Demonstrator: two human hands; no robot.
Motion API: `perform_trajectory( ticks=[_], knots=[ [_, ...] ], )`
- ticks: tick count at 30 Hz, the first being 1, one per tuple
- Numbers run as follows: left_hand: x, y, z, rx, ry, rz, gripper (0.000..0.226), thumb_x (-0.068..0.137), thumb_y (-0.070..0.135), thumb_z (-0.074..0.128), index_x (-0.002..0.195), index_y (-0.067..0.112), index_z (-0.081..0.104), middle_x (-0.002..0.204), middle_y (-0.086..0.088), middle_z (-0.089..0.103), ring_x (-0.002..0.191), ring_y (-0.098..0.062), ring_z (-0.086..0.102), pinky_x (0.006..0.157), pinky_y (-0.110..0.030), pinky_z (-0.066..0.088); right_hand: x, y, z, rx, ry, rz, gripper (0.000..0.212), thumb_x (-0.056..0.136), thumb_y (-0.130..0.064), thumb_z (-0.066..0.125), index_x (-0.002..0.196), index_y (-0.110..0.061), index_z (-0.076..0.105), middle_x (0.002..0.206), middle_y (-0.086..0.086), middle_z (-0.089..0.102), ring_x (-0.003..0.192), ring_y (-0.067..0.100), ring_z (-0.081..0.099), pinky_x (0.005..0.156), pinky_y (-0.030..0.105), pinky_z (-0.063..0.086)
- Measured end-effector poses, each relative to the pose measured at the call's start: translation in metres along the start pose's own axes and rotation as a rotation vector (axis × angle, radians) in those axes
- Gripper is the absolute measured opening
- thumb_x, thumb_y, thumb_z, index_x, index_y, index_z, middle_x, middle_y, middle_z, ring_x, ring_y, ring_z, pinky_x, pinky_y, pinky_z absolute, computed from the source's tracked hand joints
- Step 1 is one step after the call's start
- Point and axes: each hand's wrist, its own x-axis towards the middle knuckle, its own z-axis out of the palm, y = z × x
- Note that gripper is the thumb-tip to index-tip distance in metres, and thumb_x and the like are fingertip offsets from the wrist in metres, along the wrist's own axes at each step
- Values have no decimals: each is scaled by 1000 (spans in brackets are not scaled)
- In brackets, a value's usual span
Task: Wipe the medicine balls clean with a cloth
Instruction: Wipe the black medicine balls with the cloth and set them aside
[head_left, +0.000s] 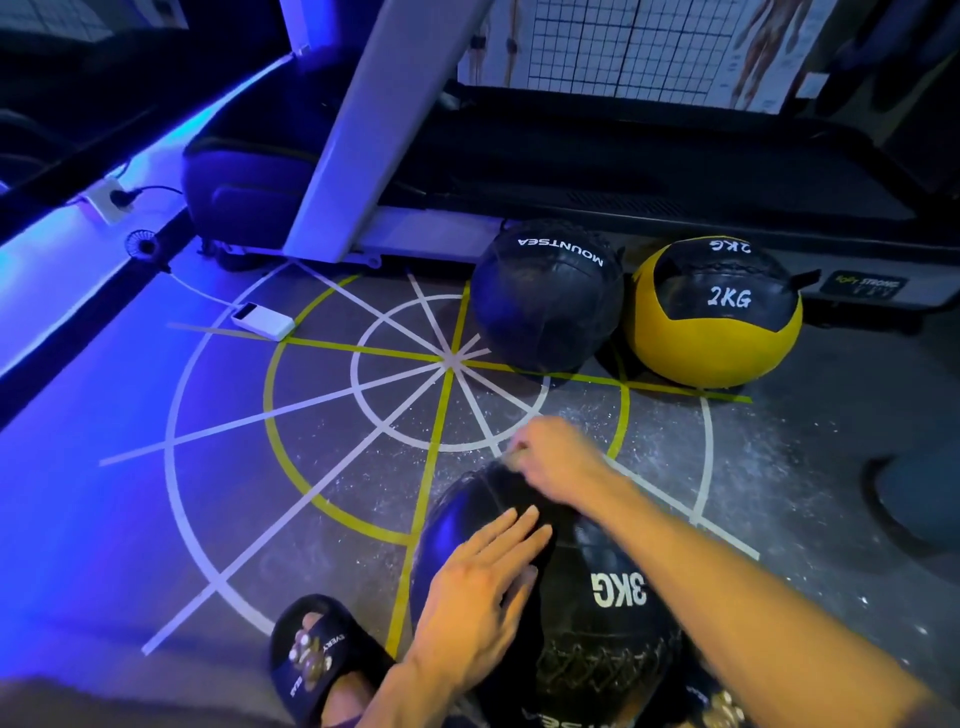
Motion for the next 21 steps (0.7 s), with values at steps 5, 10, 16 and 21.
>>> perform_trajectory(
  ticks=[5, 10, 16, 21],
  knots=[
    [2, 6, 5, -49, 11, 15, 44, 106, 36, 41, 149, 39, 51, 158, 28, 36, 151, 6, 23, 122, -20, 21, 12, 30, -22, -39, -23, 156, 12, 93, -29, 70, 91, -21, 78, 92, 0, 75, 83, 16, 64, 78, 27, 48],
    [8, 3, 12, -66, -25, 96, 23, 103, 24, 53, 122, 28, 65, 132, 16, 63, 123, -16, 57, 105, -42, 47, 4, -59, 19, -15, -218, -219, 15, 92, -30, 70, 98, -19, 79, 100, 3, 77, 93, 21, 68, 81, 30, 51],
    [8, -3, 10, -87, 33, 6, 39, 106, 32, 44, 141, 39, 59, 153, 29, 44, 146, 5, 33, 118, -23, 32, 30, 0, -9, 98, -99, 39, 13, 96, -24, 67, 87, -17, 75, 72, -3, 68, 63, 7, 62, 54, 22, 42],
    [4, -11, 5, -110, 107, -46, 35, 105, 42, 47, 137, 41, 63, 149, 33, 46, 144, 7, 36, 116, -26, 36, 7, 98, -20, 125, -112, 282, 21, 98, -31, 67, 80, -21, 69, 73, -2, 68, 60, 7, 61, 52, 18, 42]
  ],
)
